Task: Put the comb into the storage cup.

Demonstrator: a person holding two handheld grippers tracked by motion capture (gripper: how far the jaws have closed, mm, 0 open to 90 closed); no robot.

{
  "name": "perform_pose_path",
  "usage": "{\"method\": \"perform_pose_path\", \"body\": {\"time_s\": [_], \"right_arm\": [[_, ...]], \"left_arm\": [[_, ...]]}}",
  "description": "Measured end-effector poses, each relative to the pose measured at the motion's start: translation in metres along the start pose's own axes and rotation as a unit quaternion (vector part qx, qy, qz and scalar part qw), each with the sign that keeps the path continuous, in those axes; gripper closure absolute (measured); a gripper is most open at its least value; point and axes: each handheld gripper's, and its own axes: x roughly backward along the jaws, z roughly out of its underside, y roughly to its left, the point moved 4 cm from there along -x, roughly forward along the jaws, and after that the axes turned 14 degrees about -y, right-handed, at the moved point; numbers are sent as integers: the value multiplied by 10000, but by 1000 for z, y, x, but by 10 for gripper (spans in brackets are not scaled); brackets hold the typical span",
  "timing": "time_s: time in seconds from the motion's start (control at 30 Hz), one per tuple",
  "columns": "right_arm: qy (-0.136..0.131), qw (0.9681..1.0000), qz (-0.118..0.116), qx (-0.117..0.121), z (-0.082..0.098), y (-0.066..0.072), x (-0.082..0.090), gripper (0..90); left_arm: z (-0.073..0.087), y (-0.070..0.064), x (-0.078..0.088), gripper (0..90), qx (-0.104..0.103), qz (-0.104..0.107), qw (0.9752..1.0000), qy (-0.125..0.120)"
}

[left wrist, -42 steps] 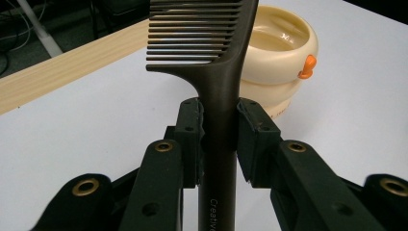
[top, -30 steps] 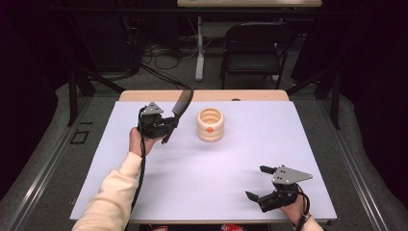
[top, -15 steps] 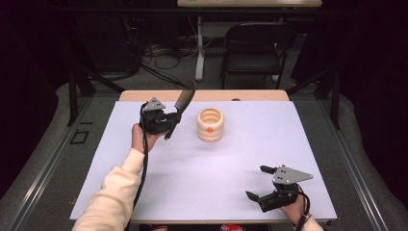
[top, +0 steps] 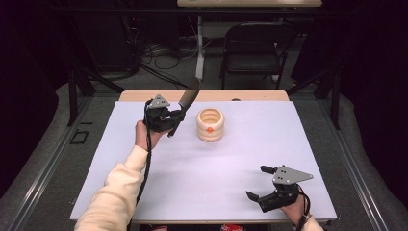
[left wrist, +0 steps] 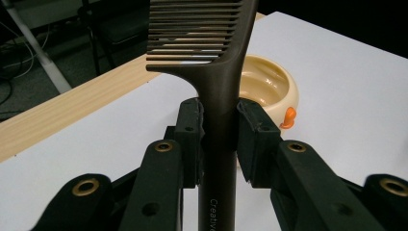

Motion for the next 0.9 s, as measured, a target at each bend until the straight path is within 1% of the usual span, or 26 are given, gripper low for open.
{"method": "perform_pose_path", "body": {"time_s": [0.13, 0.3, 0.53, 0.73, 0.83, 0.9], "right_arm": [[17, 10000, -3, -13, 0, 0, 0, 0], [22, 10000, -1, 0, 0, 0, -1, 0], [27, 10000, -2, -4, 0, 0, 0, 0], [49, 10000, -7, -3, 1, 0, -1, 0], [5, 10000, 6, -4, 0, 0, 0, 0], [36, 10000, 5, -27, 1, -1, -1, 0]], "left_arm": [[-2, 1, -3, 727, 14, 3, 10000, -13], [-3, -1, -6, 727, -29, 7, 10000, 34], [-5, 0, -10, 727, 41, -26, 10000, -32], [-7, 1, -9, 727, 24, -48, 10000, -64], [-8, 2, -11, 727, 41, -57, 10000, -63], [-9, 1, -12, 727, 39, -68, 9999, -93]]}}
